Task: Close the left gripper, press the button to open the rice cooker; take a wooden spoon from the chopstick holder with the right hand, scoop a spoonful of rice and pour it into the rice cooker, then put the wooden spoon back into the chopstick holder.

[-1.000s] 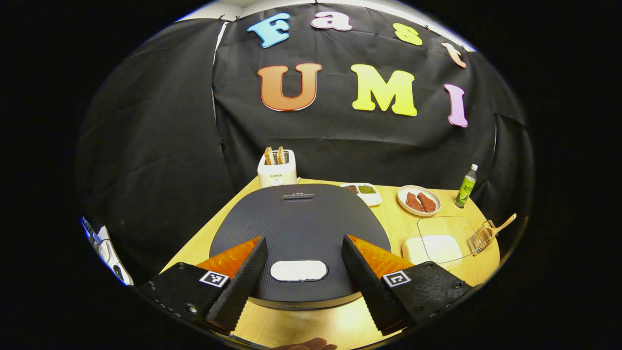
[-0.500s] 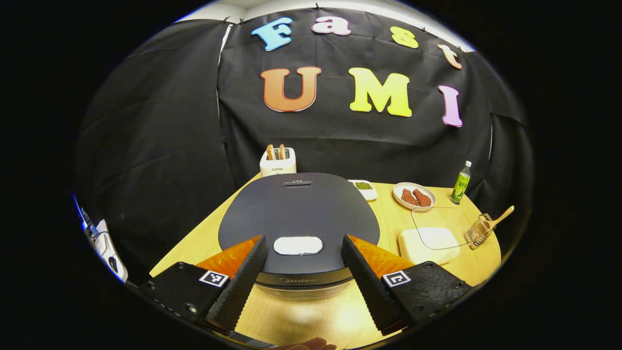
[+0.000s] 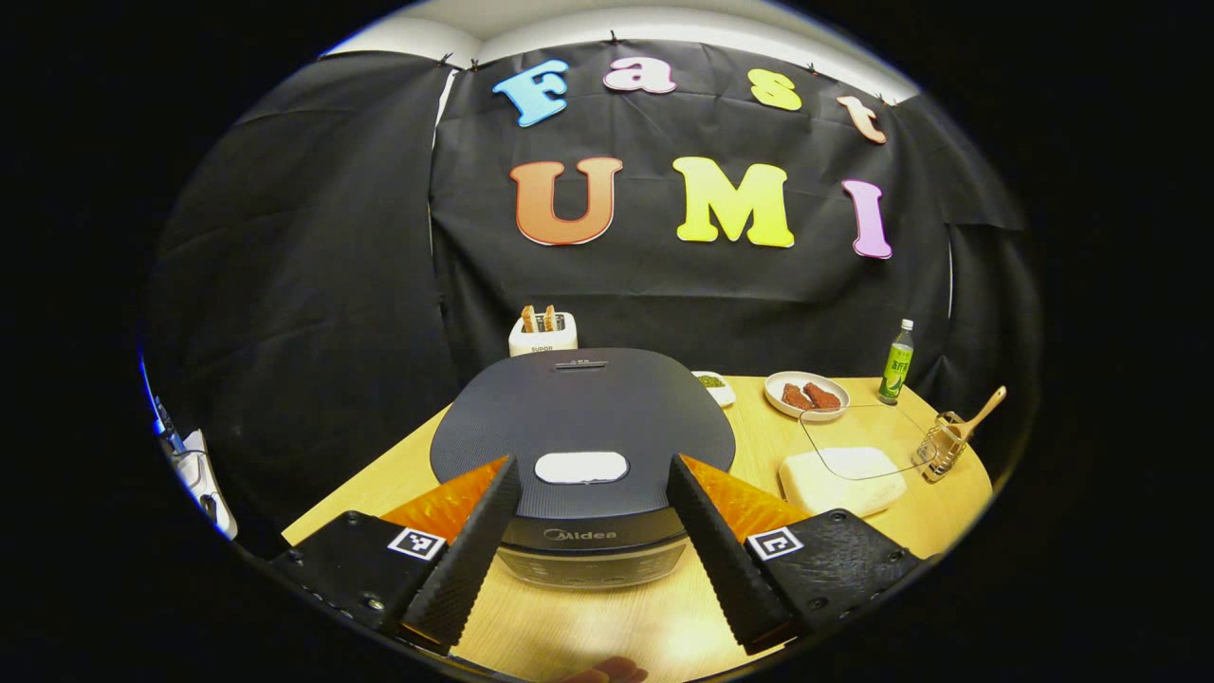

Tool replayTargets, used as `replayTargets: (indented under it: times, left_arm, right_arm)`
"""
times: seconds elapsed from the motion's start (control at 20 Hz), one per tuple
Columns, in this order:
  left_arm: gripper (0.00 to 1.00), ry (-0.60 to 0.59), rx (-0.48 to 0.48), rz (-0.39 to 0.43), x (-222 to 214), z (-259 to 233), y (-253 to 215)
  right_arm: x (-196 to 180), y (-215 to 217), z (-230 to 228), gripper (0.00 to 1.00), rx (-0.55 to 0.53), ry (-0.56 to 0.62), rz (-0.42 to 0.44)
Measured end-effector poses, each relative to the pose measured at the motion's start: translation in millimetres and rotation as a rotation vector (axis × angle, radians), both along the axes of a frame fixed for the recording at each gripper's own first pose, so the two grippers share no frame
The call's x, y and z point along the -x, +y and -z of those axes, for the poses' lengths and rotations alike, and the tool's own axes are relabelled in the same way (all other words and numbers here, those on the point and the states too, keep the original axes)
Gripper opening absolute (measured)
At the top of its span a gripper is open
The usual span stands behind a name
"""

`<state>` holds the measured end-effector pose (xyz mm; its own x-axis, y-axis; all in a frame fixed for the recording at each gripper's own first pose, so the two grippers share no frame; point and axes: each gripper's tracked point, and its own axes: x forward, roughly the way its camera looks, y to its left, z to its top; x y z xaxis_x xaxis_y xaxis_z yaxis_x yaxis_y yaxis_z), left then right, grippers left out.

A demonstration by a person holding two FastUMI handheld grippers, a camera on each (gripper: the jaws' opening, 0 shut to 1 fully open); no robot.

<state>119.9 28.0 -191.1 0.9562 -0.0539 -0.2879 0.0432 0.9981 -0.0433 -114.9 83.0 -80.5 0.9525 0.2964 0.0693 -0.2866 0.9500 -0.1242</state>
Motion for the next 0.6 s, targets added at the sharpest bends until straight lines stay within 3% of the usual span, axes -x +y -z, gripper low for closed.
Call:
replayTargets:
  times: [0.15, 0.2, 0.35, 0.4, 0.5, 0.6]
  left_arm:
    - [1.0, -0.012, 0.011, -0.003, -0.2, -0.8, -1.3]
    - [1.0, -0.017, -0.01, -0.009, 2.1, -1.3, 0.1]
    - [0.98, -0.018, -0.026, -0.015, 9.9, -5.8, -0.1]
    - [0.97, -0.024, -0.007, -0.02, 14.0, -10.7, -0.2]
    - [0.97, -0.054, 0.023, -0.015, 20.8, -22.7, -6.7]
    - [0.97, -0.103, 0.02, 0.001, 31.3, -41.7, -15.0]
  right_arm:
    - [-2.2, -2.3, -1.4, 1.0, 0.001, -0.003, 0.01]
    - [-3.6, -2.0, -1.9, 0.94, 0.002, -0.004, 0.012]
    - [-11.0, -5.8, -2.8, 0.94, 0.007, -0.004, 0.02]
    - [-14.9, -10.4, -4.0, 1.0, 0.006, -0.005, 0.035]
    - [-24.0, -21.7, -6.1, 0.95, -0.003, -0.006, 0.073]
    - [-27.2, -24.7, -3.0, 1.0, -0.01, 0.005, 0.086]
